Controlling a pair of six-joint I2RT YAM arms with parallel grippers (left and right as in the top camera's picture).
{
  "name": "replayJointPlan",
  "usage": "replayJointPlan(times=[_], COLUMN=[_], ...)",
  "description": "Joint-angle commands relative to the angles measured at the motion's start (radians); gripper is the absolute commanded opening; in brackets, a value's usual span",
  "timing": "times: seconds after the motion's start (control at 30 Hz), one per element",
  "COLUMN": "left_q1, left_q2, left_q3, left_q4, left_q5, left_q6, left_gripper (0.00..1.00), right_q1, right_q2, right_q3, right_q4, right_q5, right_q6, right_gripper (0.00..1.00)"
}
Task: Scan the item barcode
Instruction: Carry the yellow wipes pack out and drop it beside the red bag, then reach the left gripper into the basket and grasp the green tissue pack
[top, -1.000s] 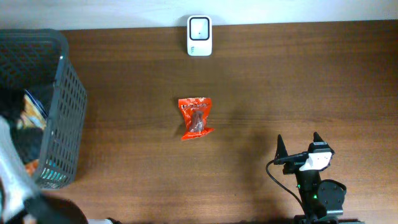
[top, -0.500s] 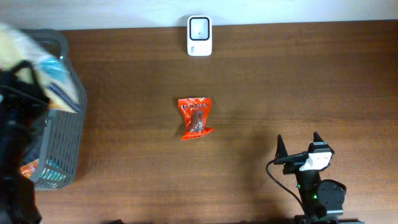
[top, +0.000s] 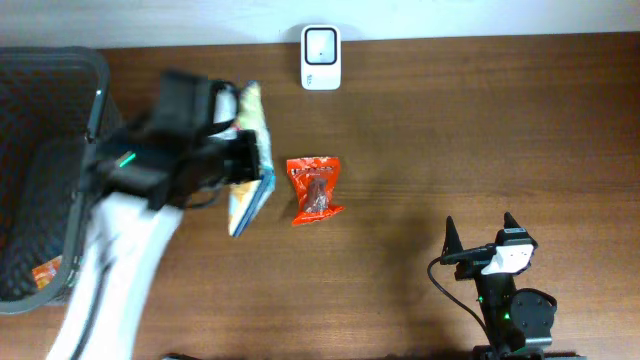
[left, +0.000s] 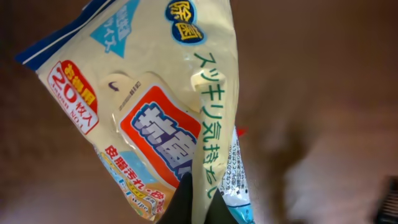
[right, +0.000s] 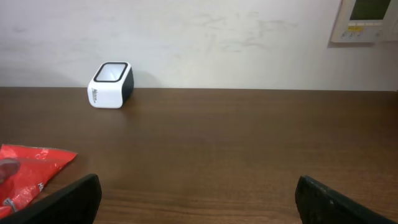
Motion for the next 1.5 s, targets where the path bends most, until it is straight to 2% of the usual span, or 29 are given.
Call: replayJointPlan(times=[0.0, 0.27, 0.33, 0.4, 0.43, 0.53, 0.77, 1.0, 1.1, 1.27, 1.37, 1.47], left_q1=[-0.090, -0.214, -0.215, -0.213, -0.212, -0.203, -0.120, 0.100, 0.250, 0.560, 0.667, 0.719], left_q2=[0.180, 0.540, 0.583, 0.590, 0.587, 0.575, 0.517, 0.403, 0.331, 0.221, 0.211, 0.216], left_q3=[-0.016, -0.016, -0.016, -0.016, -0.011, 0.056, 0.542, 0.957, 1.031, 1.035, 1.033, 1.027], left_q4=[-0.006, 0.157, 0.160, 0.159, 0.156, 0.104, -0.208, -0.375, -0.395, -0.436, -0.436, -0.436], left_q5=[-0.115, -0.381, -0.382, -0.383, -0.383, -0.386, -0.386, -0.376, -0.320, -0.239, -0.160, -0.137], left_q6=[0.007, 0.008, 0.008, 0.008, 0.009, 0.008, -0.015, -0.053, -0.056, -0.112, -0.112, -0.112], left_gripper=[0.00, 0.00, 0.06, 0.36, 0.59, 1.00, 1.00, 0.99, 0.99, 0.99, 0.99, 0.99], right_q1=[-0.006, -0.006, -0.006, -0.006, -0.006, -0.006, -0.006, -0.006, -0.006, -0.006, -0.006, -0.006], right_q2=[-0.006, -0.006, -0.006, -0.006, -0.006, -0.006, -0.006, -0.006, -0.006, -0.006, -0.006, -0.006], right_q3=[-0.009, -0.009, -0.009, -0.009, -0.009, -0.009, -0.009, -0.009, -0.009, -0.009, -0.009, -0.009], right_q4=[-0.002, -0.002, -0.002, -0.002, -0.002, -0.002, -0.002, -0.002, -0.002, -0.002, -0.002, -0.002], right_q5=[0.012, 0.012, 0.012, 0.012, 0.012, 0.012, 0.012, 0.012, 0.012, 0.012, 0.012, 0.012], right_q6=[-0.007, -0.007, -0.007, -0.007, -0.007, -0.007, -0.007, -0.007, -0.007, -0.007, -0.007, -0.007], right_gripper=[0.98, 0.98, 0.98, 0.98, 0.98, 0.98, 0.98, 0.99, 0.98, 0.98, 0.98, 0.98])
